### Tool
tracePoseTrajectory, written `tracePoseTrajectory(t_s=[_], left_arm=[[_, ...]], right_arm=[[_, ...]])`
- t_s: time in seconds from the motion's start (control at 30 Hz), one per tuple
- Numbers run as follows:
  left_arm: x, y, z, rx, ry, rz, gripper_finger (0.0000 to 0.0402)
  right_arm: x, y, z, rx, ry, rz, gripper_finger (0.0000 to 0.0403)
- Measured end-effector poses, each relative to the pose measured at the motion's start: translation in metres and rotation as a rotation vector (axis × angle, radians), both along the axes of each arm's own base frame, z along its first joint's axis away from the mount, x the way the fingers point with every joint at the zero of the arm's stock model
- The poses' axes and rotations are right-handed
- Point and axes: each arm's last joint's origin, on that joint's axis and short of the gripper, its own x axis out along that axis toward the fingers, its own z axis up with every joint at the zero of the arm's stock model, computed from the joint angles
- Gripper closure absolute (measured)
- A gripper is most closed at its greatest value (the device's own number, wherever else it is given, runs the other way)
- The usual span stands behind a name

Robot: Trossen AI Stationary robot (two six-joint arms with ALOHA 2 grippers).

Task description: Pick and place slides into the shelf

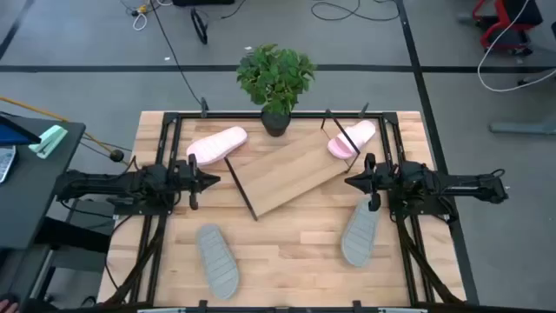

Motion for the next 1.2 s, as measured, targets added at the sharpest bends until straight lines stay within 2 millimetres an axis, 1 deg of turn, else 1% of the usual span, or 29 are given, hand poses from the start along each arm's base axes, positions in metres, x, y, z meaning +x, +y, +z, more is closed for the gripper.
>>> tracePoseTrajectory(t_s=[0.4,0.77,1.07,1.2], left_arm=[[0.0000,0.0000,0.0000,0.000,0.000,0.000,0.0365],[0.0000,0.0000,-0.0001,0.000,0.000,0.000,0.0378],[0.0000,0.0000,0.0000,0.000,0.000,0.000,0.0364],[0.0000,0.0000,-0.0001,0.000,0.000,0.000,0.0364]], right_arm=[[0.0000,0.0000,0.0000,0.000,0.000,0.000,0.0389],[0.0000,0.0000,0.0000,0.000,0.000,0.000,0.0389],[0.0000,0.0000,0.0000,0.000,0.000,0.000,0.0389],[0.0000,0.0000,-0.0001,0.000,0.001,0.000,0.0389]])
